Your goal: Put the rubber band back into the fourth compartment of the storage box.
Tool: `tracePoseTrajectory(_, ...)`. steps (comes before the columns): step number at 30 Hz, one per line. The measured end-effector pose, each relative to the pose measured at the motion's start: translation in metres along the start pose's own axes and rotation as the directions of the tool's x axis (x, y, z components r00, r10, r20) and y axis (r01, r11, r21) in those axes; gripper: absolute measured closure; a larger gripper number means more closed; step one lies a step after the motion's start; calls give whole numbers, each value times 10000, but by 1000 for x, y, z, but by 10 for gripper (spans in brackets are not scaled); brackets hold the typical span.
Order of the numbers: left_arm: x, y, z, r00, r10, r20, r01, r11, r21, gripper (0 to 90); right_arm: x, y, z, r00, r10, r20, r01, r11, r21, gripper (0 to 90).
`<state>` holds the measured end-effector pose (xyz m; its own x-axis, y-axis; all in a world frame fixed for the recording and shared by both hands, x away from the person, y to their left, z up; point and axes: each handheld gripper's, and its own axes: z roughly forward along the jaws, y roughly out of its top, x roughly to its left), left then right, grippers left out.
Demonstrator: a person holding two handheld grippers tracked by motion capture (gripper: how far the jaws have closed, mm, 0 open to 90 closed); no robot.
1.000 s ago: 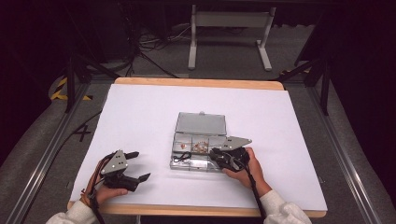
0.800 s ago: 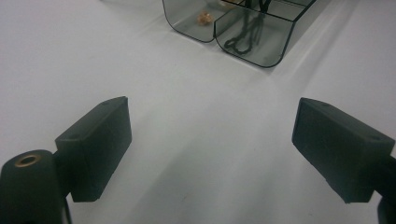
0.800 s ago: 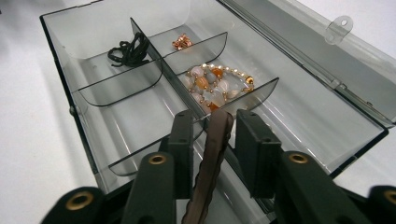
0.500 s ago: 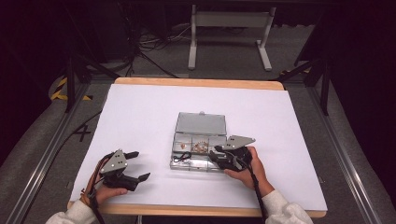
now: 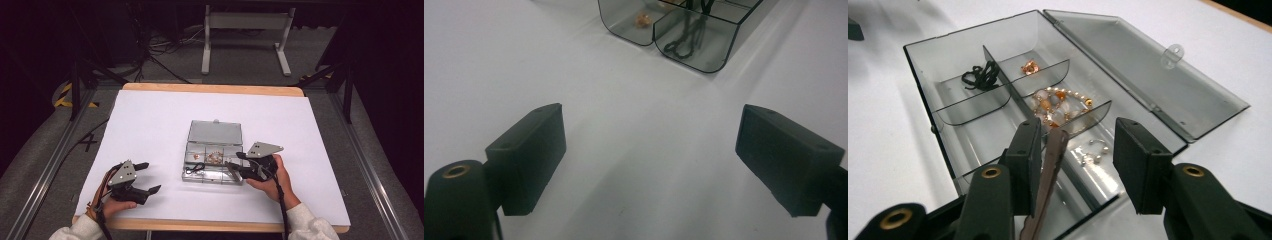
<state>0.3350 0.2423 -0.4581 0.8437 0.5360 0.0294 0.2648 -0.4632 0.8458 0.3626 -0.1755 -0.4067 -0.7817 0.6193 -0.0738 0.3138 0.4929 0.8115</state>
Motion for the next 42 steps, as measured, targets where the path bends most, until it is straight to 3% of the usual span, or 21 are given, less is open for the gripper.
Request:
tracePoseTrajectory(5,-1,0,0,10000,33,-43,-33,10000,16,149,-7,-1,-12,9998,132,144,-129,9997,-221,541)
tracePoseTrajectory(11,0,3,3,9999,16,-102,-12,9993,372,192,-15,-3,-22,9983,299,497,-283,9991,-316,532)
tracePoseTrajectory(16,-5,12,5,9996,192,-210,-188,9997,175,269,-22,-8,-28,9962,615,620,-589,9973,-428,532)
tracePoseTrajectory(18,-6,16,8,9995,266,-190,-262,9995,193,365,-23,-8,-29,9959,653,630,-626,9971,-442,533)
tracePoseTrajectory(20,-7,20,12,9990,435,64,-436,9986,296,461,-24,-8,-30,9956,712,617,-682,9964,-500,535)
tracePoseTrajectory(23,-7,24,17,9983,580,-17,-579,9973,445,588,-24,-7,-28,9958,682,614,-655,9968,-452,546)
tracePoseTrajectory(27,-6,32,25,9975,633,305,-643,9975,310,682,-28,-7,-26,9947,810,626,-781,9958,-468,559)
tracePoseTrajectory(31,-4,43,35,9977,555,395,-556,9985,3,725,-33,-7,-23,9928,1006,643,-977,9941,-474,566)
tracePoseTrajectory(36,0,48,48,9966,742,349,-752,9968,276,775,-39,-4,-19,9898,1308,560,-1273,9900,-611,562)
tracePoseTrajectory(42,2,47,54,9962,634,595,-664,9966,492,788,-48,0,-11,9840,1681,598,-1652,9850,-505,554)
